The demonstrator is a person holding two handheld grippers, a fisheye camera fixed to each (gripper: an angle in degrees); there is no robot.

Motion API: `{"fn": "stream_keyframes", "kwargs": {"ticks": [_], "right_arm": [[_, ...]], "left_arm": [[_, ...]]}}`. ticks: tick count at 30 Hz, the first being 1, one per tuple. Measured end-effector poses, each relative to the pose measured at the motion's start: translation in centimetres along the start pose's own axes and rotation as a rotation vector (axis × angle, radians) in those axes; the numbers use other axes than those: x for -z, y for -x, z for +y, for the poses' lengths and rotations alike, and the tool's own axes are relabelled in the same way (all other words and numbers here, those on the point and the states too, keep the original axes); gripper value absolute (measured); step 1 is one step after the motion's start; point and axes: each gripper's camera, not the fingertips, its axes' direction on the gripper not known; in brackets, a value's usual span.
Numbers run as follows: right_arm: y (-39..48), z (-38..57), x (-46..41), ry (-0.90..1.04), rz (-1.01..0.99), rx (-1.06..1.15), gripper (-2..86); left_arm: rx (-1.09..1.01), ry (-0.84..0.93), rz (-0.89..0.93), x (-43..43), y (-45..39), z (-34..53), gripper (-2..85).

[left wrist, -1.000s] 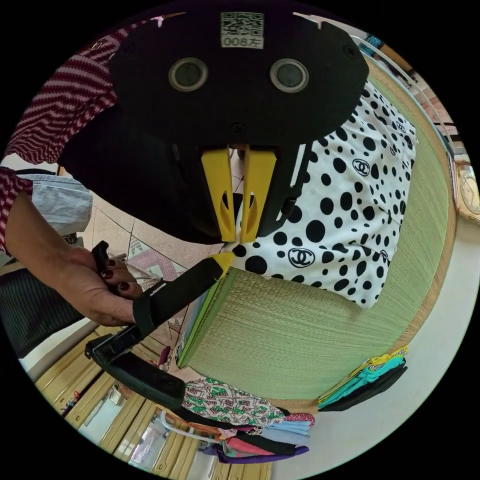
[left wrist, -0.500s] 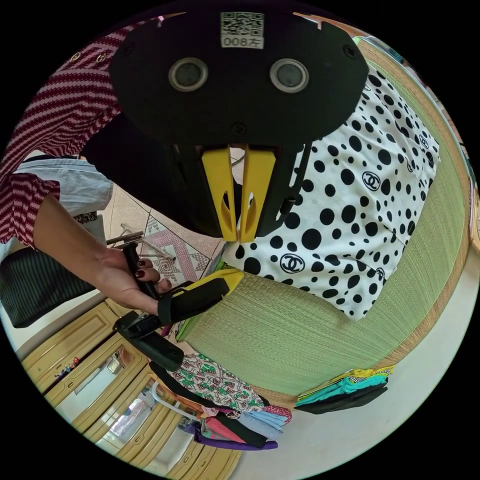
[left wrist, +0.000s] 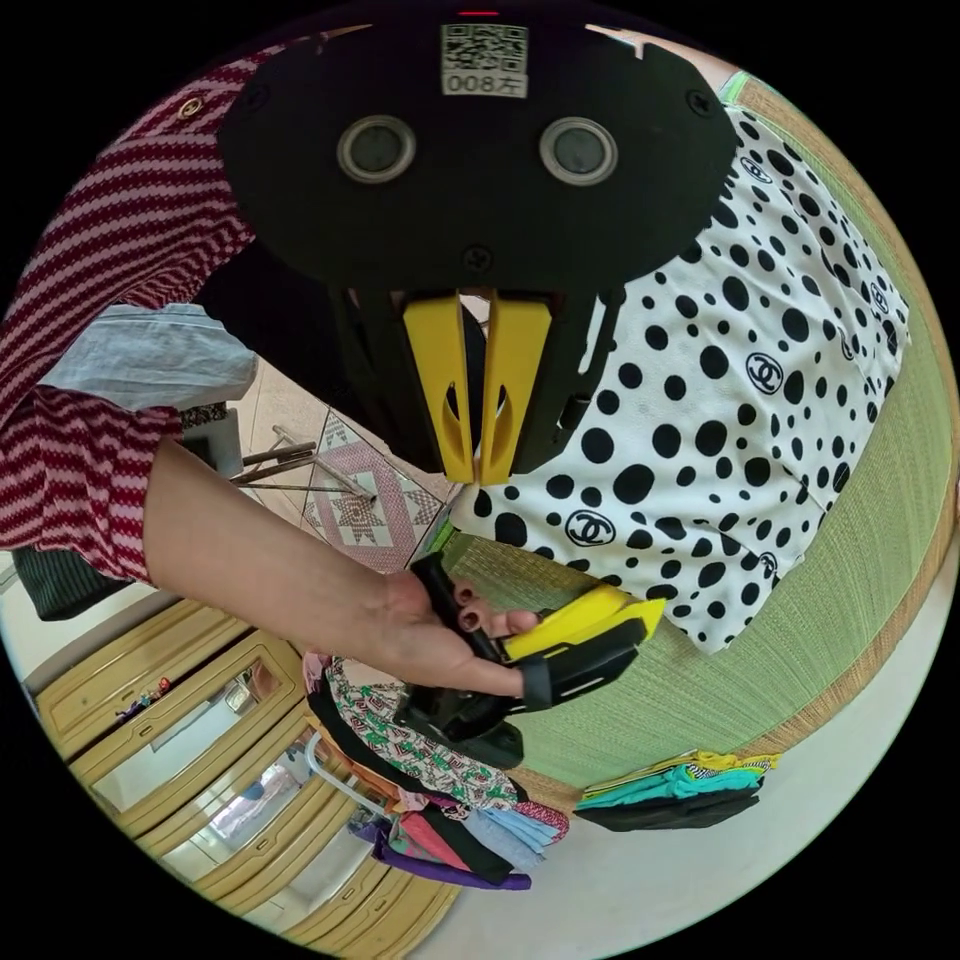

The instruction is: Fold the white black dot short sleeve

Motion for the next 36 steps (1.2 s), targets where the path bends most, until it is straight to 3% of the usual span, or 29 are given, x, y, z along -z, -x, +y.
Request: {"fn": "stream_keyframes", "kwargs": {"ticks": [11,25,36], "right_arm": [[-0.5,-6.7,-3.0,0.038,-0.023,0.022,5.2],[-2.7,-6.4,-2.2,-0.010,0.065,-0.001,2.1],[-2.6,-5.3,-4.5,-0.064,0.064,0.008,2.0]], "left_arm": [[0.030,-0.028,0.067,1.9,0.3,-0.2,0.8],[0.023,-0.090,0.144,8.9,-2.4,-1.3,0.7],[0.071,-0.214,0.195,21.9,-3.7,1.6,0.8]]}}
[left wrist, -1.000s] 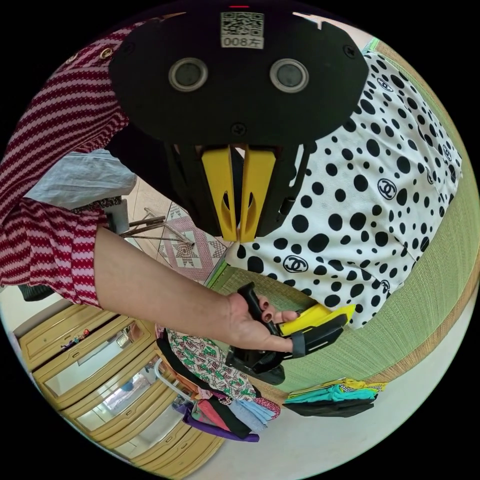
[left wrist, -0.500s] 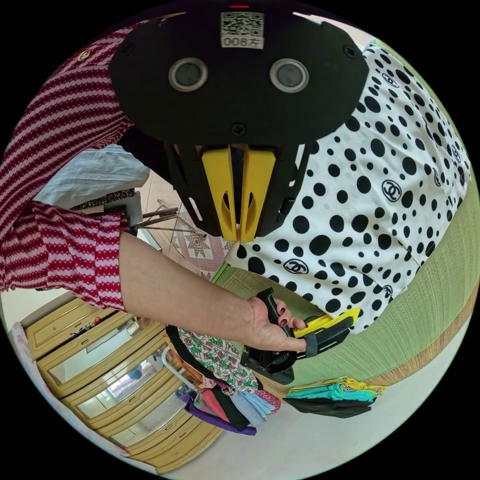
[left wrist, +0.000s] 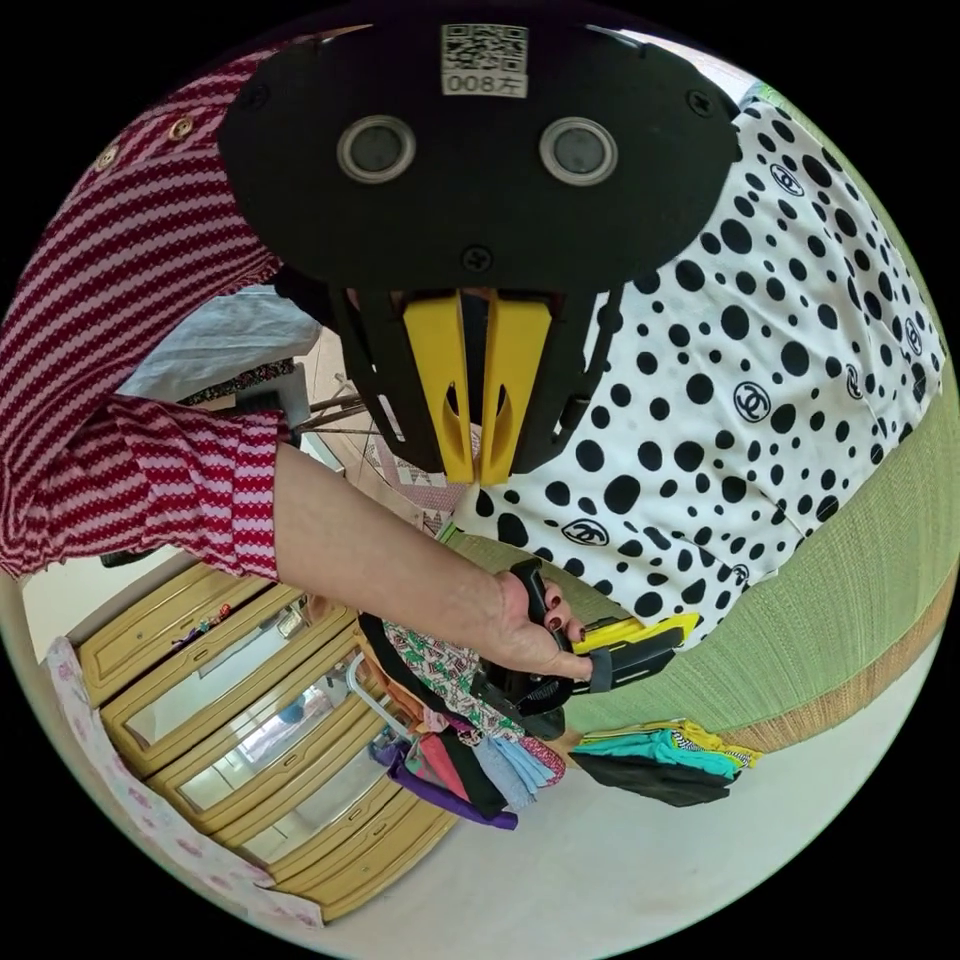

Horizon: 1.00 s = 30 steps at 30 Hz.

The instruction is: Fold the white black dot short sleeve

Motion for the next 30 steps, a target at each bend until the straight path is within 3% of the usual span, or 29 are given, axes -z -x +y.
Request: {"fn": "stream_keyframes", "kwargs": {"ticks": [12,21,30], "right_arm": [[5.4,2.2,-6.4,-0.046,-0.001,0.125,2.0],[8.5,3.0,-16.3,-0.044,0.012,0.186,1.9],[8.4,2.0,-28.8,0.055,0.122,0.186,1.7]], "left_arm": [[0.162,-0.237,0.063,20.6,-1.2,6.6,0.8],[0.422,-0.400,0.010,35.2,0.2,15.6,0.8],[0.660,-0.518,0.039,43.8,1.1,22.2,0.7]]}}
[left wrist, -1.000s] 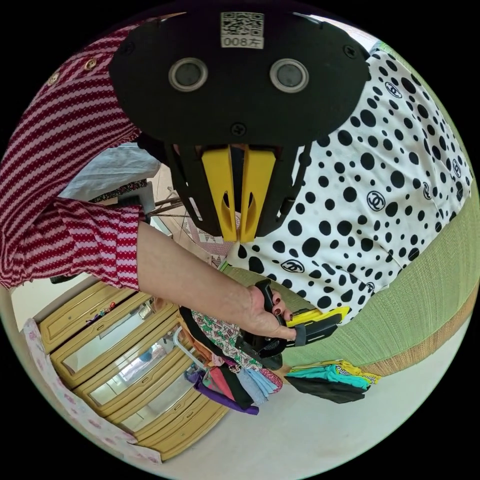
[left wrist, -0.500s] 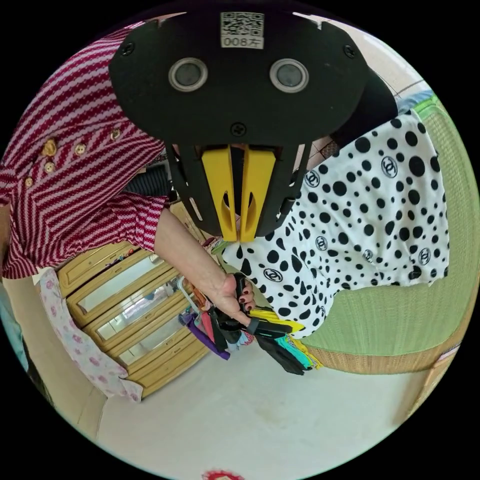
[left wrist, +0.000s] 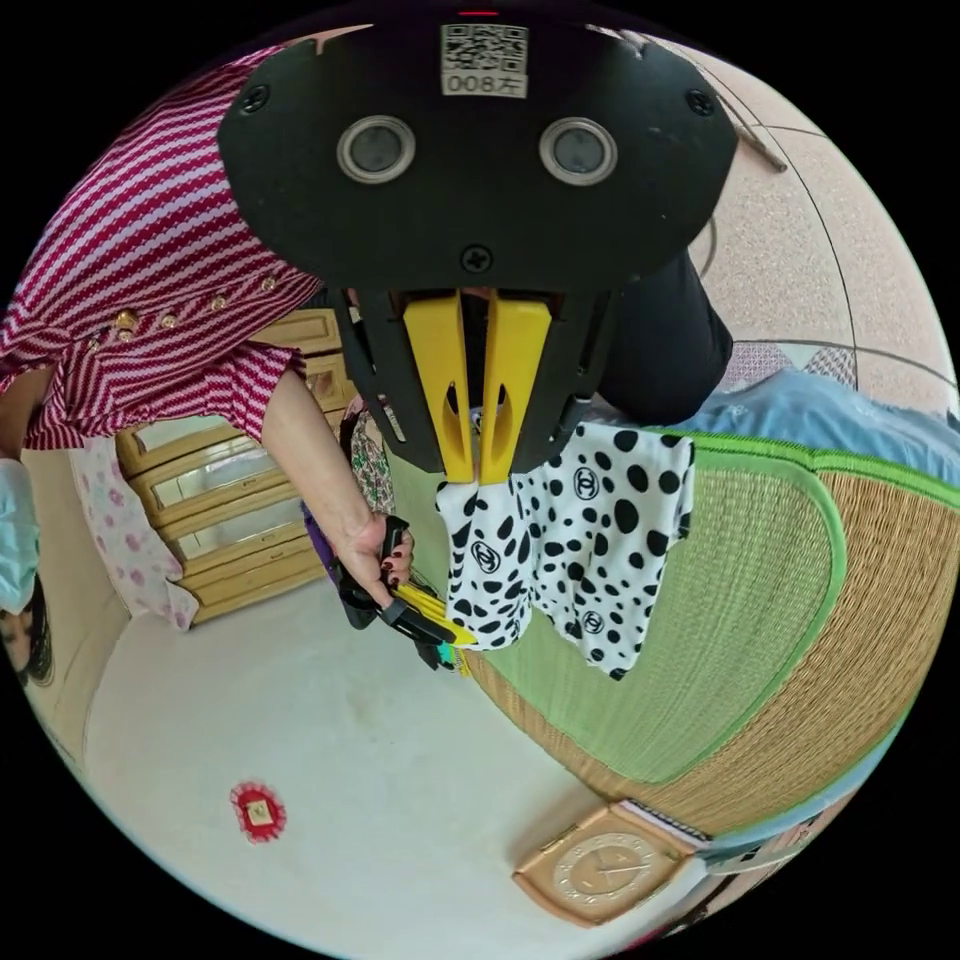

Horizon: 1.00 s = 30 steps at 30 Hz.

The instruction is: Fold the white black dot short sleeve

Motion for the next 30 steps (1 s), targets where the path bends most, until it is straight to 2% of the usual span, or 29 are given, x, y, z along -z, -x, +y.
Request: {"fn": "stream_keyframes", "kwargs": {"ticks": [17,30], "right_arm": [[-3.9,-4.1,-15.1,0.139,0.193,-0.010,2.5],[-7.6,-6.6,-20.2,0.216,0.209,0.015,5.6]], "left_arm": [[0.275,0.015,0.031,8.5,0.5,-1.7,0.6],[0.318,0.032,0.054,12.4,-2.9,-1.0,0.6]]}}
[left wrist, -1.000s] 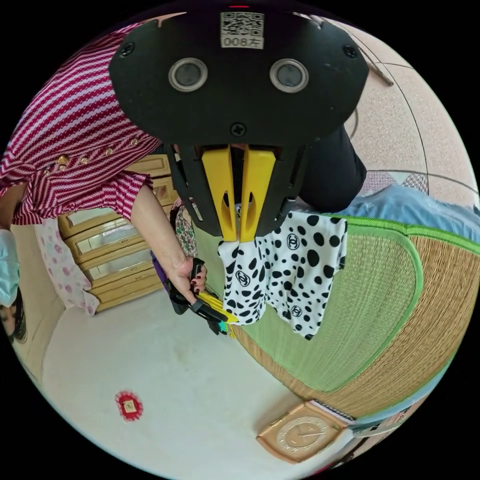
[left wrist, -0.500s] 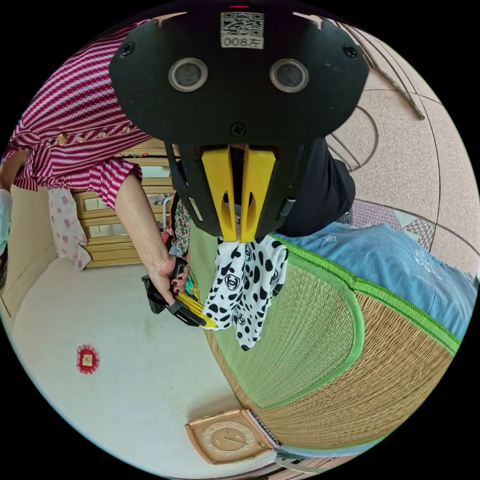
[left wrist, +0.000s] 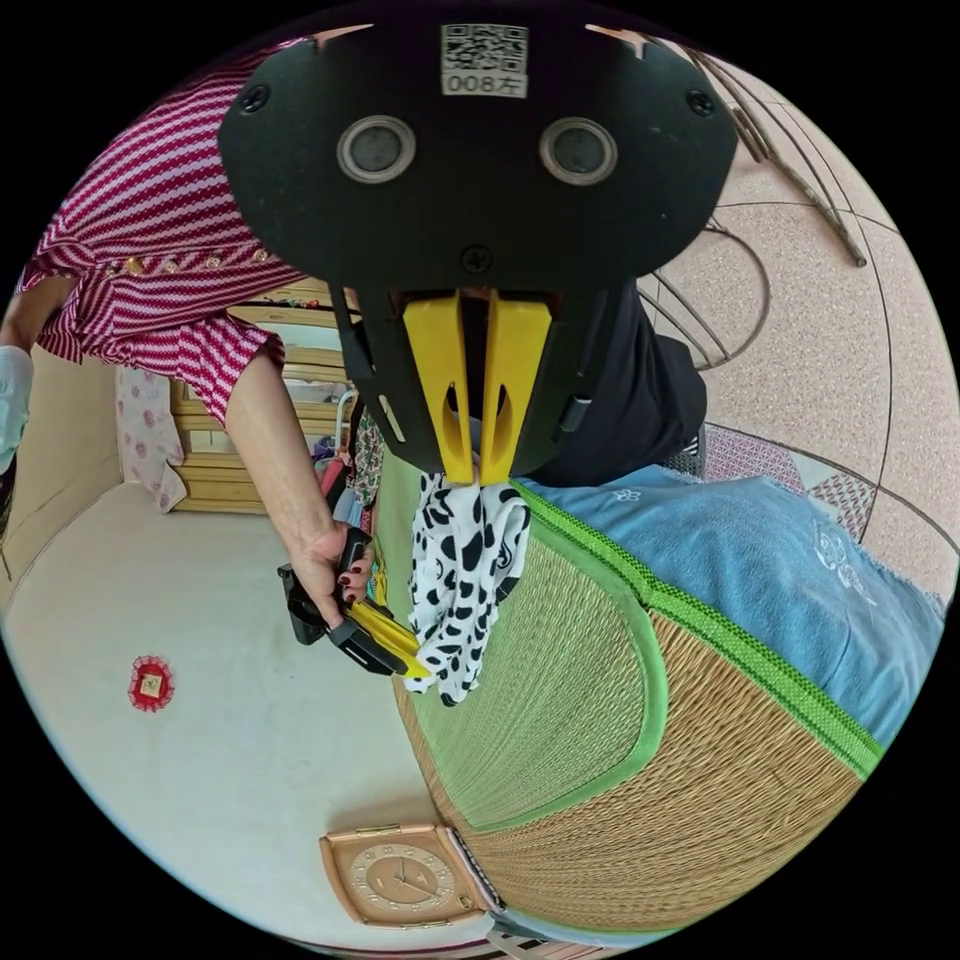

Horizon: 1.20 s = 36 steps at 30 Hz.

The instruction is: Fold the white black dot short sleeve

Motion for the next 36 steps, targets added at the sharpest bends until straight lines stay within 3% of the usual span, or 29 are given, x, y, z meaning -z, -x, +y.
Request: {"fn": "stream_keyframes", "kwargs": {"ticks": [10,16,20,24,32,36], "right_arm": [[-2.9,-1.2,0.2,-0.006,-0.074,0.005,6.2],[-4.7,-1.4,1.4,-0.029,-0.148,0.020,3.7],[-5.9,-2.4,1.2,-0.002,-0.131,0.023,2.6],[-7.4,-3.5,0.6,0.033,-0.093,0.017,1.4],[-10.1,-3.6,2.9,0.017,-0.187,0.052,0.2],[-10.9,-0.5,5.0,0.023,-0.228,0.115,0.1]], "left_arm": [[-0.046,-0.020,-0.015,1.8,-3.4,3.5,0.4],[-0.195,-0.031,-0.056,0.5,-8.0,4.5,2.1],[-0.303,0.027,-0.209,-2.9,-10.6,4.0,4.5],[-0.317,0.064,-0.438,-5.9,-11.0,4.5,1.5],[-0.331,-0.019,-0.296,-5.3,-11.6,7.7,0.9],[-0.383,0.034,-0.381,-7.4,-12.7,8.5,1.0]]}}
